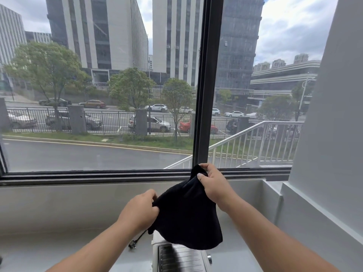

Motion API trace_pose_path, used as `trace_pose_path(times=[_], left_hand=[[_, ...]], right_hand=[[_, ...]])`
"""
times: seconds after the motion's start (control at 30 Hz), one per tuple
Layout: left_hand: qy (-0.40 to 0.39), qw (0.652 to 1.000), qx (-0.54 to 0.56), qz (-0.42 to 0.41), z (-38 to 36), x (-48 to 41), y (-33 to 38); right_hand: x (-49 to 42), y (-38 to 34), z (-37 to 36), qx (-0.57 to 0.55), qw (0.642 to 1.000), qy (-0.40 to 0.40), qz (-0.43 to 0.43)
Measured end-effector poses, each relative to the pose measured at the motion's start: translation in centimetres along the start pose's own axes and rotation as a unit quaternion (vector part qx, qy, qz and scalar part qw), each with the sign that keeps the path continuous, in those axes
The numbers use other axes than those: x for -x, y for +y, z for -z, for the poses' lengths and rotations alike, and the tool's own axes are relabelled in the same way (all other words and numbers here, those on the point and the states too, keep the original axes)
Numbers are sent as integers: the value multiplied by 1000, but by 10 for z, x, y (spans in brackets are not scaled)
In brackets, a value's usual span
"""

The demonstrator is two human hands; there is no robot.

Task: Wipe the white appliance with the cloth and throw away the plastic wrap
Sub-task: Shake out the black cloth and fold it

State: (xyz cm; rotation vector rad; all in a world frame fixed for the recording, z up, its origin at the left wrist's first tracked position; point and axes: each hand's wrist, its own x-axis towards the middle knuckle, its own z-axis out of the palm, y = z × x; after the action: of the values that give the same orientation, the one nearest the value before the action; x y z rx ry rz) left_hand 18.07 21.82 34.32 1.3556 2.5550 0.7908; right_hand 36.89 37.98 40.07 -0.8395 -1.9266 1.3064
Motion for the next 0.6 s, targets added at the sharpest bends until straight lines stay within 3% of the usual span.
trace_pose_path(times=[0.07, 0.13, 0.23, 0.4, 0.47, 0.6], left_hand=[[10, 999, 23, 37, -2, -6, -6], [3, 990, 114, 80, -4, -12, -9], [-16, 962, 233, 143, -3, -17, -11], [-20, 922, 339, 187, -2, -15, -16], [-25, 912, 366, 184, -3, -14, -15], [0, 935, 330, 129, -5, -15, -9]], right_hand=[[-1, 1, 1, -7, 1000, -6, -14], [-1, 1, 2, -19, 999, -12, -25], [-2, 2, 5, -20, 999, -4, -25], [-6, 9, 9, -6, 999, 25, -33], [-7, 13, 9, 25, 999, 35, -30], [-7, 18, 7, 96, 994, 50, -6]])
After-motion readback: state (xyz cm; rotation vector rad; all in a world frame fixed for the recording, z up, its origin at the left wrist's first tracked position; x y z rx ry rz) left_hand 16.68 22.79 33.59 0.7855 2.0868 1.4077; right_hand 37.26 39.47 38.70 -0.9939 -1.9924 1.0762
